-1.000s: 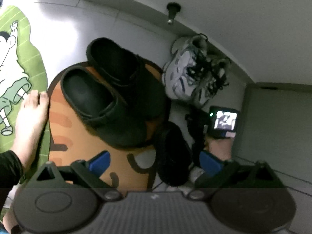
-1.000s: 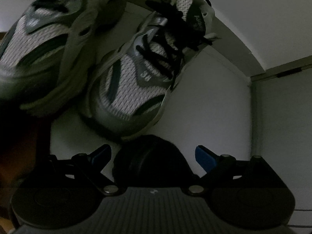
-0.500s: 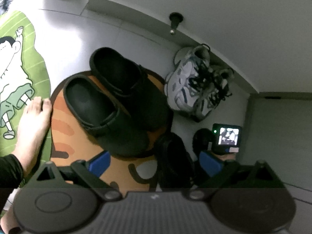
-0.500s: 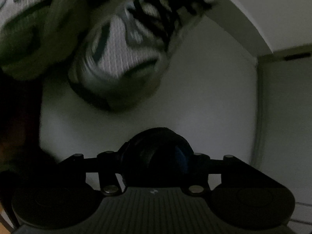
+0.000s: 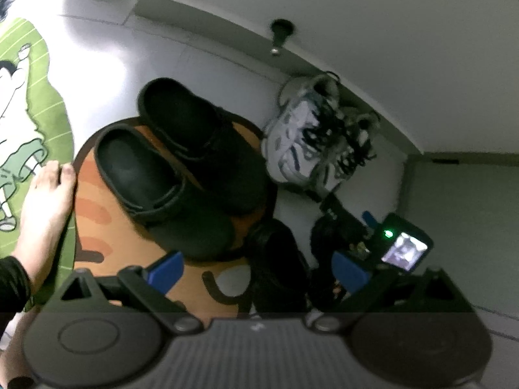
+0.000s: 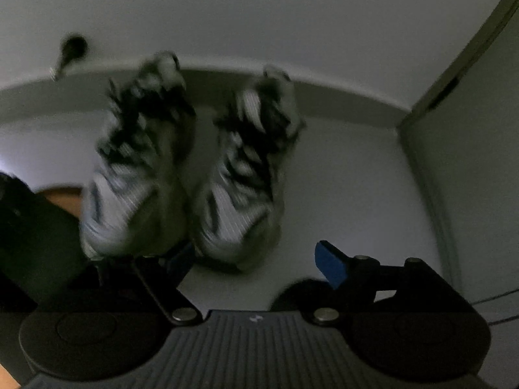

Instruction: Organize scattered shoes

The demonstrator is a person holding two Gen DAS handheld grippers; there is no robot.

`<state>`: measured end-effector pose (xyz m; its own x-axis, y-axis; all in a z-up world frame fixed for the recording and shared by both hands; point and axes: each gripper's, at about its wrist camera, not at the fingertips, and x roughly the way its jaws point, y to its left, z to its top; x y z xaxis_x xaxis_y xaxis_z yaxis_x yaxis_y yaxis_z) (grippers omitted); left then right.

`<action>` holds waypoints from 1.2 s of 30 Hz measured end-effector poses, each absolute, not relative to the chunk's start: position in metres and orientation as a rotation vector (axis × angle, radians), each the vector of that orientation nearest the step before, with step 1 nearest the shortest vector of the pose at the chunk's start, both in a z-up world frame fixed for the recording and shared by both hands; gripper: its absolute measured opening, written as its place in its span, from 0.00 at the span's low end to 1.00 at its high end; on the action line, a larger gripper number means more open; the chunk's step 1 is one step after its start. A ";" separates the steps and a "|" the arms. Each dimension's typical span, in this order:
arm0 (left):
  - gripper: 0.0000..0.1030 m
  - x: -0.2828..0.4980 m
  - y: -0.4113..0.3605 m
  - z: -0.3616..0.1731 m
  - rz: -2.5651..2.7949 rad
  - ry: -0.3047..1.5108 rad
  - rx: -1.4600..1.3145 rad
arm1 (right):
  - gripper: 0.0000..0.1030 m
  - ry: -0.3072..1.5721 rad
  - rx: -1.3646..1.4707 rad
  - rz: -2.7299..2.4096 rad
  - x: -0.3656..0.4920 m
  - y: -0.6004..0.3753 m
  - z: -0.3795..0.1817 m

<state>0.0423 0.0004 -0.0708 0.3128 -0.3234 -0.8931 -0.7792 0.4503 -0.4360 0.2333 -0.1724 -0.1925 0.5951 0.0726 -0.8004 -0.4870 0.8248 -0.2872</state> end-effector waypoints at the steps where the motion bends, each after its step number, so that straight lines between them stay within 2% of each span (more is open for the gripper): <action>1: 0.96 0.041 0.002 -0.072 0.408 1.274 -1.136 | 0.84 0.875 -0.499 0.358 0.233 -0.166 -0.189; 8: 0.97 0.037 0.023 -0.069 0.421 1.244 -1.205 | 0.84 0.909 -0.364 0.434 0.229 -0.130 -0.179; 21: 0.98 0.025 0.047 -0.076 0.414 1.260 -1.305 | 0.86 0.976 -0.511 0.423 0.243 -0.058 -0.228; 27: 0.98 0.018 0.056 -0.078 0.453 1.268 -1.284 | 0.93 1.001 -0.553 0.410 0.261 -0.039 -0.250; 36: 0.98 0.020 0.054 -0.078 0.436 1.286 -1.286 | 0.88 0.972 -0.639 0.440 0.253 -0.040 -0.257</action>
<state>0.0204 0.0538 -0.0779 0.3174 -0.3898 -0.8645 -0.8349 0.3174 -0.4497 0.2531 -0.0400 -0.2570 0.5010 0.0622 -0.8632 -0.6073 0.7359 -0.2995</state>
